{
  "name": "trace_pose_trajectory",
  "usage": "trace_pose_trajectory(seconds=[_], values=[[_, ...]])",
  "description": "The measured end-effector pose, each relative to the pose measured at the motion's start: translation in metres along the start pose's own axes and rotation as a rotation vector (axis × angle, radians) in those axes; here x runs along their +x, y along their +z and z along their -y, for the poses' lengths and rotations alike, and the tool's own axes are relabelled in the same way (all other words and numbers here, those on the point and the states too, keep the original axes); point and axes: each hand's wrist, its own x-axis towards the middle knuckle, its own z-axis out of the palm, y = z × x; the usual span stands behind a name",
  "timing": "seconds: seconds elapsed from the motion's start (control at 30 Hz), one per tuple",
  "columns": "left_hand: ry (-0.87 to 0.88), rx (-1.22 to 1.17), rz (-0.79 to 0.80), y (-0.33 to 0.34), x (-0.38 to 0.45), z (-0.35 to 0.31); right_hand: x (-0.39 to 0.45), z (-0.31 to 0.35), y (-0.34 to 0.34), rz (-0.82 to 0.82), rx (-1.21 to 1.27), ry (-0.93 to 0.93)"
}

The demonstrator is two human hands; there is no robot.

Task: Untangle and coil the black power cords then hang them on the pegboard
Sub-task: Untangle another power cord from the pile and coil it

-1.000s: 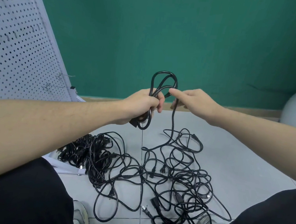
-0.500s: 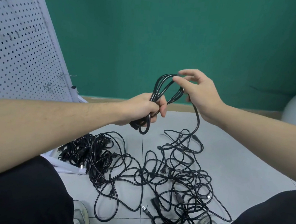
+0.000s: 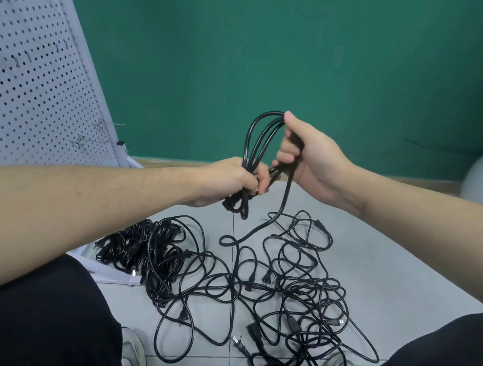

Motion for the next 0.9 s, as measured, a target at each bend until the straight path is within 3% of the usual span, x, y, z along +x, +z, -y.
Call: trace_pose_trajectory(seconds=[0.1, 0.27, 0.47, 0.57, 0.73, 0.8, 0.9], values=[[-0.038, -0.027, 0.064, 0.003, 0.001, 0.001, 0.002, 0.001, 0.008, -0.039, -0.052, -0.050], [-0.108, -0.245, 0.316, 0.010, -0.006, -0.004, 0.004, -0.001, 0.012, -0.106, 0.003, -0.089], [-0.180, -0.312, 0.362, 0.011, -0.010, -0.006, 0.004, 0.000, 0.009, -0.116, 0.011, -0.054], [-0.179, -0.280, 0.313, 0.010, -0.011, -0.005, 0.005, -0.001, 0.005, -0.107, -0.030, -0.014], [-0.115, -0.304, 0.088, 0.001, -0.008, -0.003, 0.009, -0.012, -0.014, -0.066, -0.102, 0.145], [-0.076, -0.345, -0.014, -0.003, -0.004, -0.006, 0.009, -0.024, -0.023, 0.005, -0.284, 0.237], [-0.024, -0.426, -0.129, -0.006, 0.001, -0.011, 0.001, -0.043, -0.025, 0.253, -0.724, 0.364]])
